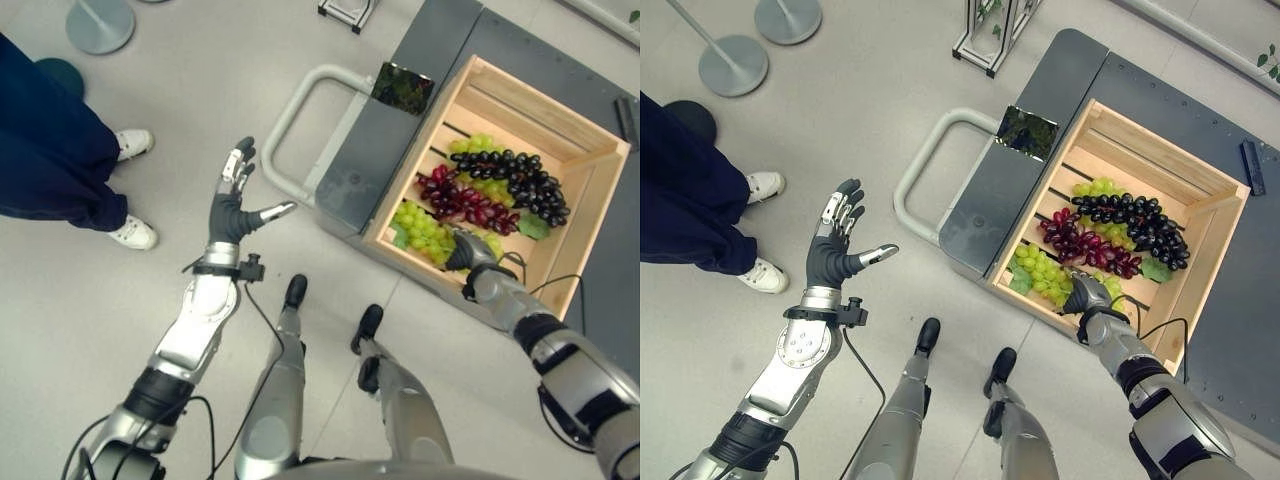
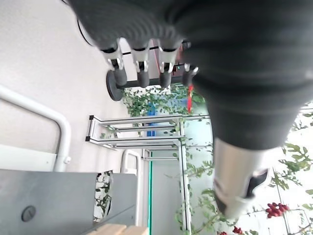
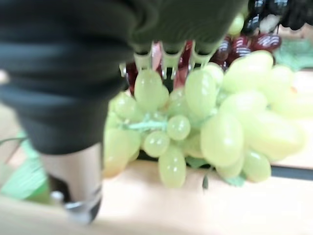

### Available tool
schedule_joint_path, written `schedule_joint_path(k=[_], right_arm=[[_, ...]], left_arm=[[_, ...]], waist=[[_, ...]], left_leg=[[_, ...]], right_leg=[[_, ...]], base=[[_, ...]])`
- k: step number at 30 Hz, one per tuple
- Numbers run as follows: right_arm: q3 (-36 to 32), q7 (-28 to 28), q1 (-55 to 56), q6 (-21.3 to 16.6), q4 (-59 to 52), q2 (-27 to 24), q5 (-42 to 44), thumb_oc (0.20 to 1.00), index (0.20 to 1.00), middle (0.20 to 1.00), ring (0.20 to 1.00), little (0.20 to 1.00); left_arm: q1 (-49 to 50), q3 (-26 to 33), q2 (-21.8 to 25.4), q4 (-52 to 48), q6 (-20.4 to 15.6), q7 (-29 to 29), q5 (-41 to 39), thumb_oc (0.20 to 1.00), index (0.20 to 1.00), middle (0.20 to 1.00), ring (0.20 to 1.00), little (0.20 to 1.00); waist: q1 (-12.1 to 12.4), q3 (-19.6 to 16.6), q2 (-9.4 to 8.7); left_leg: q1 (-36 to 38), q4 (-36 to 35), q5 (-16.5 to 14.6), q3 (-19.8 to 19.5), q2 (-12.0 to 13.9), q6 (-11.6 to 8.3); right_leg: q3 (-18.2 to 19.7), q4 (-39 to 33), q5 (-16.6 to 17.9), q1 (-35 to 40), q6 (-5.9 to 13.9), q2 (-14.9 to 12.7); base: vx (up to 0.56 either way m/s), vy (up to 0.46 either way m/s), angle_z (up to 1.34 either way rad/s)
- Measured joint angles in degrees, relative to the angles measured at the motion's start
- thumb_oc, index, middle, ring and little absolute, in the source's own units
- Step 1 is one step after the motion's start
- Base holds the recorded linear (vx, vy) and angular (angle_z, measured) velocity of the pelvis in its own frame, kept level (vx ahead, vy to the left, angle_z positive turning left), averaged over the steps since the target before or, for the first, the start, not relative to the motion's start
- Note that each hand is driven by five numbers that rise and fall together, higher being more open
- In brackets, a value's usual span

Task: Pick up the fruits from the basket on one side to the basket on the other side

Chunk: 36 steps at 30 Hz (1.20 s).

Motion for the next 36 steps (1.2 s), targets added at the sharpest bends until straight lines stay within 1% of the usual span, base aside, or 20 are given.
schedule_joint_path(k=[2,8,13,14,15,17,23,25,26,28,29,30,31,32,33,34,35,36], right_arm=[[0.0,0.7,-0.6,0.0,0.5,0.0,0.2,1.000,1.000,1.000,1.000,1.000],[-0.7,0.9,-1.7,0.0,0.9,-0.7,0.5,1.000,1.000,1.000,1.000,1.000],[-0.9,0.9,-2.7,0.2,1.0,-0.8,0.5,1.000,1.000,1.000,1.000,1.000],[-0.8,0.9,-3.2,0.4,1.0,-0.7,0.5,1.000,1.000,1.000,1.000,1.000],[-0.9,0.9,-3.2,0.5,1.1,-0.7,0.5,1.000,1.000,1.000,1.000,1.000],[-0.9,0.9,-4.3,0.6,2.7,-0.3,0.5,1.000,1.000,1.000,1.000,1.000],[-0.8,0.8,-7.7,3.0,8.2,0.1,0.2,1.000,1.000,1.000,1.000,1.000],[-1.1,0.2,-8.0,3.0,9.4,-0.5,0.2,0.200,0.200,0.200,0.200,0.200],[-1.6,0.1,-8.3,3.0,9.9,-0.5,0.2,0.200,0.200,0.200,0.200,0.200],[-2.0,-0.5,-8.6,3.1,10.4,-0.9,0.2,0.200,0.200,0.200,0.200,0.200],[-2.0,-1.1,-8.6,3.4,10.9,-1.3,0.2,0.200,0.200,0.200,0.200,0.200],[-2.0,-1.4,-9.1,3.7,11.1,-1.7,0.0,0.200,0.200,0.200,0.200,0.200],[-2.0,-2.6,-10.2,3.9,11.1,-2.1,-0.1,0.200,0.200,0.200,0.200,0.200],[-2.0,-3.0,-11.2,3.9,11.1,-2.4,-0.1,0.200,0.200,0.200,0.200,0.200],[-2.3,-3.1,-11.3,3.9,11.5,-3.0,-0.1,0.200,0.200,0.200,0.200,0.200],[-2.5,-3.1,-11.1,3.9,11.7,-3.3,-0.1,0.200,0.200,0.200,0.200,0.200],[-2.7,-3.3,-11.1,4.1,12.2,-3.4,-0.2,0.200,0.200,0.200,0.200,0.200],[-2.9,-3.4,-11.5,4.3,12.2,-3.4,-0.2,0.200,0.200,0.200,0.200,0.200]], left_arm=[[0.0,-0.1,0.1,0.0,0.0,0.3,0.0,1.000,1.000,1.000,1.000,1.000],[0.2,0.1,0.6,0.0,0.1,1.0,0.0,1.000,1.000,1.000,1.000,1.000],[0.3,0.0,0.8,-0.2,0.1,1.7,0.0,1.000,1.000,1.000,1.000,1.000],[0.4,0.0,0.8,-0.2,0.1,1.9,0.0,1.000,1.000,1.000,1.000,1.000],[0.4,0.0,0.8,-0.2,0.1,2.0,0.0,1.000,1.000,1.000,1.000,1.000],[0.5,-0.1,0.9,-0.2,0.1,2.1,0.0,1.000,1.000,1.000,1.000,1.000],[2.0,-0.4,2.6,-2.0,0.1,2.1,0.0,1.000,1.000,1.000,1.000,1.000],[2.0,-0.6,2.6,-2.4,0.1,2.1,0.0,1.000,1.000,1.000,1.000,1.000],[2.1,-0.6,2.7,-2.4,0.1,2.2,0.0,1.000,1.000,1.000,1.000,1.000],[1.5,-1.5,3.2,-2.4,0.2,2.2,0.0,1.000,1.000,1.000,1.000,1.000],[1.1,-2.3,3.0,-2.4,0.2,2.2,0.0,1.000,1.000,1.000,1.000,1.000],[1.6,-2.6,2.9,-2.4,0.2,2.2,0.0,1.000,1.000,1.000,1.000,1.000],[2.3,-2.6,2.9,-2.4,0.3,2.1,0.0,1.000,1.000,1.000,1.000,1.000],[2.1,-2.5,2.8,-2.4,0.3,2.1,0.0,1.000,1.000,1.000,1.000,1.000],[1.6,-2.6,2.4,-2.5,0.3,2.1,0.0,1.000,1.000,1.000,1.000,1.000],[1.5,-2.5,2.6,-2.6,0.3,2.0,0.0,1.000,1.000,1.000,1.000,1.000],[1.2,-2.0,2.5,-2.8,0.3,2.2,-0.1,1.000,1.000,1.000,1.000,1.000],[1.2,-2.1,2.6,-2.8,0.3,2.2,-0.1,1.000,1.000,1.000,1.000,1.000]], waist=[[-0.1,0.0,-0.46],[-0.2,-0.3,-1.07],[-0.4,-0.6,-1.42],[-0.6,-0.9,-1.86],[-0.6,-0.8,-1.66],[-0.7,-1.0,-1.90],[-0.8,-1.1,-1.97],[0.0,-1.1,-1.96],[0.1,-1.1,-1.95],[-0.1,-1.1,-1.97],[-0.2,-1.3,-2.33],[0.3,-1.2,-1.42],[0.5,-1.4,-0.63],[0.3,-1.3,-0.27],[-0.2,-1.6,0.07],[-0.2,-1.8,-0.22],[0.4,-1.9,-0.18],[0.5,-1.9,-0.20]], left_leg=[[-0.8,0.4,0.0,-0.4,-0.3,0.00],[-2.8,1.3,-0.1,-0.4,-1.0,0.27],[-4.8,2.1,-0.1,-0.2,-1.1,0.28],[-5.4,2.1,-0.1,-0.2,-1.1,0.28],[-5.7,2.2,-0.1,0.0,-1.1,0.28],[-6.4,2.2,-0.1,0.1,-1.1,0.26],[-7.7,1.4,-0.2,0.2,-1.7,0.22],[-7.8,0.4,-0.2,0.2,-1.8,0.21],[-7.9,0.0,-0.3,0.2,-1.8,0.04],[-8.8,-0.3,-2.3,0.5,-1.9,-2.76],[-9.9,2.7,-3.7,0.9,-2.5,-4.48],[-10.2,6.3,-3.9,0.9,-2.4,-4.02],[-10.4,5.6,-3.1,0.9,-2.3,-1.67],[-10.4,4.8,-3.1,1.1,-2.3,-1.67],[-10.2,2.9,-3.1,0.9,-2.6,-1.72],[-10.2,2.2,-3.1,1.0,-2.9,-1.73],[-10.2,1.2,-3.5,0.9,-2.4,-2.39],[-10.2,0.7,-3.6,0.9,-2.2,-2.47]], right_leg=[[-0.1,1.4,-0.6,-1.1,0.06,-0.4],[0.0,5.0,-2.0,-4.4,-0.10,-1.8],[0.4,6.3,-2.3,-6.6,-0.36,-2.0],[0.4,6.5,-2.3,-7.1,-0.35,-2.0],[0.6,6.8,-2.3,-7.6,-0.36,-2.1],[0.7,7.2,-2.3,-8.4,-0.36,-2.2],[0.9,7.8,-2.3,-10.3,-0.26,-2.9],[1.2,7.7,-2.5,-10.9,0.13,-2.9],[1.2,7.7,-2.6,-11.1,0.15,-2.9],[1.6,6.8,-2.6,-11.4,0.13,-3.0],[1.5,5.8,-2.4,-11.7,-0.02,-3.7],[1.5,6.3,-2.3,-12.1,0.06,-3.6],[1.6,7.8,-2.1,-12.6,1.20,-3.4],[1.7,10.4,-2.3,-13.4,1.14,-3.6],[1.7,13.1,-4.0,-12.6,1.01,-3.8],[1.7,12.5,-5.3,-11.4,1.23,-3.8],[1.7,9.9,-6.2,-10.5,0.39,-2.8],[1.6,9.5,-6.0,-10.6,0.42,-2.6]], base=[[0.00,0.021,0.08],[0.00,0.015,0.03],[0.00,0.000,0.00],[0.00,0.000,0.00],[-0.01,0.007,0.03],[-0.01,0.000,0.02],[-0.01,0.006,0.08],[-0.01,0.012,0.05],[-0.01,0.007,0.13],[-0.01,0.004,0.20],[0.00,0.000,0.00],[0.00,0.003,-0.28],[0.00,0.003,-0.38],[0.00,-0.002,-0.07],[0.00,-0.002,0.25],[0.00,-0.006,0.25],[0.00,-0.006,0.06],[0.00,0.000,0.00]])
